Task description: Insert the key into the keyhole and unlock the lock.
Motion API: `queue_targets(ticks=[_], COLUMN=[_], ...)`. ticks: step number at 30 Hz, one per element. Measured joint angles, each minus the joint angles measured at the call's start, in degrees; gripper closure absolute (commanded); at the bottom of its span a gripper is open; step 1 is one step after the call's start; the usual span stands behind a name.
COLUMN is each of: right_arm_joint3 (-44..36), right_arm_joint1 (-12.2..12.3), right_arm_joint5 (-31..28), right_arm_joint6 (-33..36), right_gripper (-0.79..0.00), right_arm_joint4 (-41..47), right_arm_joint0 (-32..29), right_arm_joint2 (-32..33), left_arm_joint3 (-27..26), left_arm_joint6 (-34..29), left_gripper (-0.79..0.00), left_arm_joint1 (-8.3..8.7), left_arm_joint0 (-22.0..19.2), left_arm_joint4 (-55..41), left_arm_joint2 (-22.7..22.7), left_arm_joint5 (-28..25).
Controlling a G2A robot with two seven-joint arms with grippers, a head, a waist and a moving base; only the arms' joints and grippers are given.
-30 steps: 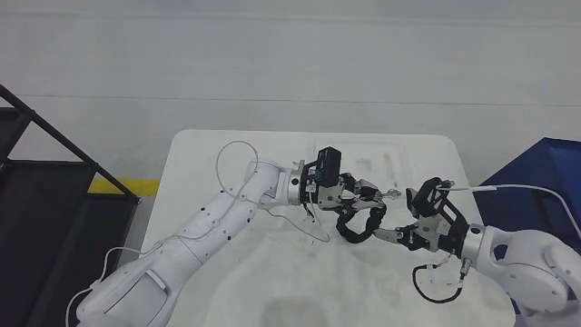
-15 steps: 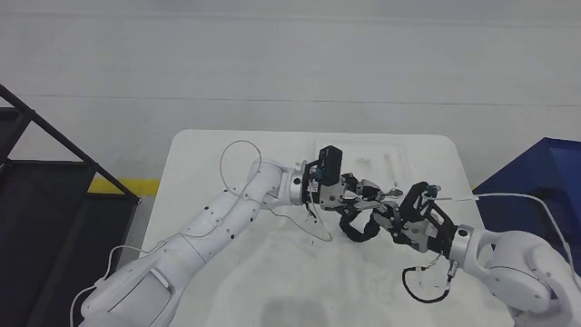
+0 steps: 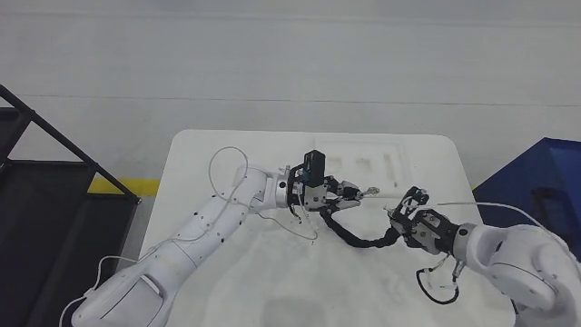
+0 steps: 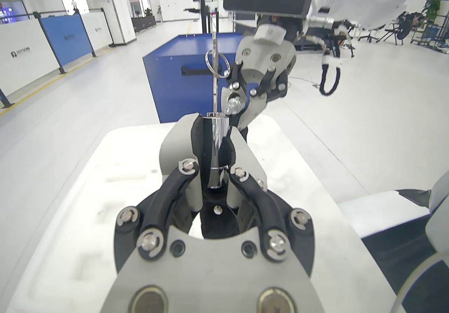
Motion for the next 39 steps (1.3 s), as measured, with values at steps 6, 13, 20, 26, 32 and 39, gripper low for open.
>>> queue_targets(ticks=[6, 13, 20, 26, 32, 39], right_arm_joint3=[3.5, 8.06, 7.43, 7.35, 8.18, 15.42], right_arm_joint1=[-0.93, -2.11, -1.8, -1.28, -1.29, -2.2], right_arm_joint5=[0.49, 3.78, 4.01, 0.22, -4.64, -12.6], right_arm_joint6=[6.81, 8.95, 7.01, 5.42, 4.86, 4.19], right_gripper=[-0.742, -0.785, -0.785, -0.785, -0.785, -0.785], right_arm_joint4=[-0.32, 2.61, 7.37, 11.87, 15.01, 19.51], right_arm_joint0=[5.94, 11.71, 11.64, 10.3, 12.61, 21.69], right_arm_joint2=[-7.34, -11.77, -7.01, -2.27, -2.09, -6.96], left_arm_joint3=[-0.05, 1.78, 4.31, 5.54, 4.62, 3.74], left_arm_joint6=[-4.04, -9.98, -15.5, -17.89, -18.06, -15.73], left_gripper=[0.0, 0.0, -0.785, -0.785, -0.785, -0.785], left_arm_joint1=[2.1, 2.58, 1.64, 1.18, 2.87, 7.3], left_arm_joint0=[4.05, 4.37, 1.49, -2.57, -6.63, -12.74], left_arm_joint4=[2.99, 2.76, -1.68, -5.93, -9.31, -15.3], left_arm_joint2=[-0.25, 1.86, 6.92, 9.96, 10.03, 10.12], left_arm_joint5=[0.0, 0.0, 0.0, 0.0, 0.0, 0.0])
